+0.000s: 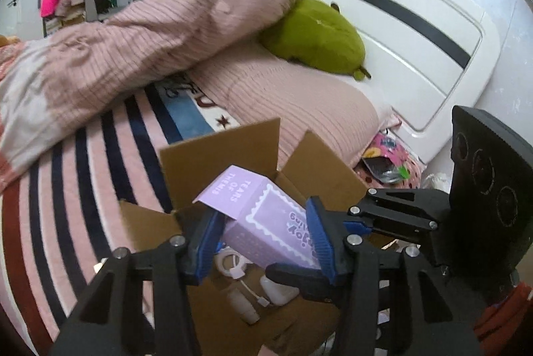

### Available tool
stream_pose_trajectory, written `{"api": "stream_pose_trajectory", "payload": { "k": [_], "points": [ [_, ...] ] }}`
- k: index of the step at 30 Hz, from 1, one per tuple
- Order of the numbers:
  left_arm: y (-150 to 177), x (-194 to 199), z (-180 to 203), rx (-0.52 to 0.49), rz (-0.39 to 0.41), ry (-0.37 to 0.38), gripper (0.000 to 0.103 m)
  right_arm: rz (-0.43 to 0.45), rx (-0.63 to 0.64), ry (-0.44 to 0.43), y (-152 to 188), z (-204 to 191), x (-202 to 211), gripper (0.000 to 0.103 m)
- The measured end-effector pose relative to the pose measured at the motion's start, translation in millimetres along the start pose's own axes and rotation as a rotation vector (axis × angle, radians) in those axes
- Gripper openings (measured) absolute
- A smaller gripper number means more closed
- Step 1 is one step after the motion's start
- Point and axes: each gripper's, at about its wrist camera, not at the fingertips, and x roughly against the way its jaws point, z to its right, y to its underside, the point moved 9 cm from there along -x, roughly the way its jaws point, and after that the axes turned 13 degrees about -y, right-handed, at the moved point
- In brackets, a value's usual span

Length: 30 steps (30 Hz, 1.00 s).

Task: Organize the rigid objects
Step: 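Carry the lavender box into the cardboard box and open the right gripper, then return the right gripper and grasp the white power bank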

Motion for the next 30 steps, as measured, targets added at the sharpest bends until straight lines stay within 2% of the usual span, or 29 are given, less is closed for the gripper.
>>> {"api": "stream_pose_trajectory", "payload": {
  "k": [3, 5, 6, 7, 8, 9, 14, 17, 21, 24, 27, 30],
  "points": [
    [3.2, -8.5, 0.7, -0.003, -0.034, -0.012, 0.052, -0.033, -0.019, 0.024, 6.6, 11.1, -1.5, 0.033],
    [4.1, -8.0, -2.2, -0.004, -0.034, -0.029, 0.067, -0.054, -0.030, 0.048, 10.7, 17.6, -2.3, 0.034],
    [4.6, -4.6, -5.4, -0.003, -0.026, -0.041, 0.069, -0.061, -0.031, 0.067, 11.6, 20.1, -2.2, 0.034],
    [5.4, 0.3, -9.5, 0.001, -0.019, -0.053, 0.071, -0.063, -0.029, 0.074, 11.6, 19.7, -2.3, 0.040],
    [5.8, 5.5, -14.1, 0.009, -0.012, -0.061, 0.073, -0.059, -0.023, 0.079, 10.5, 17.7, -1.3, 0.049],
    [6.0, 13.3, -21.0, 0.023, 0.002, -0.069, 0.074, -0.048, -0.014, 0.082, 8.6, 14.7, 1.1, 0.052],
    [13.5, 64.0, -65.0, 0.090, 0.085, -0.168, 0.076, 0.024, 0.074, 0.057, -7.3, -22.6, 10.0, 0.055],
    [27.9, 97.7, -96.8, 0.135, 0.136, -0.235, 0.077, 0.040, 0.122, -0.017, -15.0, -59.6, 2.5, 0.055],
    [61.3, 132.0, -146.8, 0.207, 0.174, -0.334, 0.077, 0.025, 0.204, -0.111, -18.2, -120.8, -26.0, 0.055],
    [94.7, 143.8, -183.6, 0.269, 0.173, -0.394, 0.078, -0.007, 0.206, -0.180, -12.0, -154.0, -57.8, 0.055],
    [129.3, 144.4, -212.2, 0.321, 0.161, -0.436, 0.079, -0.031, 0.180, -0.200, 0.5, -173.4, -89.4, 0.055],
    [157.3, 138.3, -230.6, 0.361, 0.161, -0.439, 0.079, -0.023, 0.134, -0.187, 11.7, -179.6, -116.6, 0.055]
  ]
}}
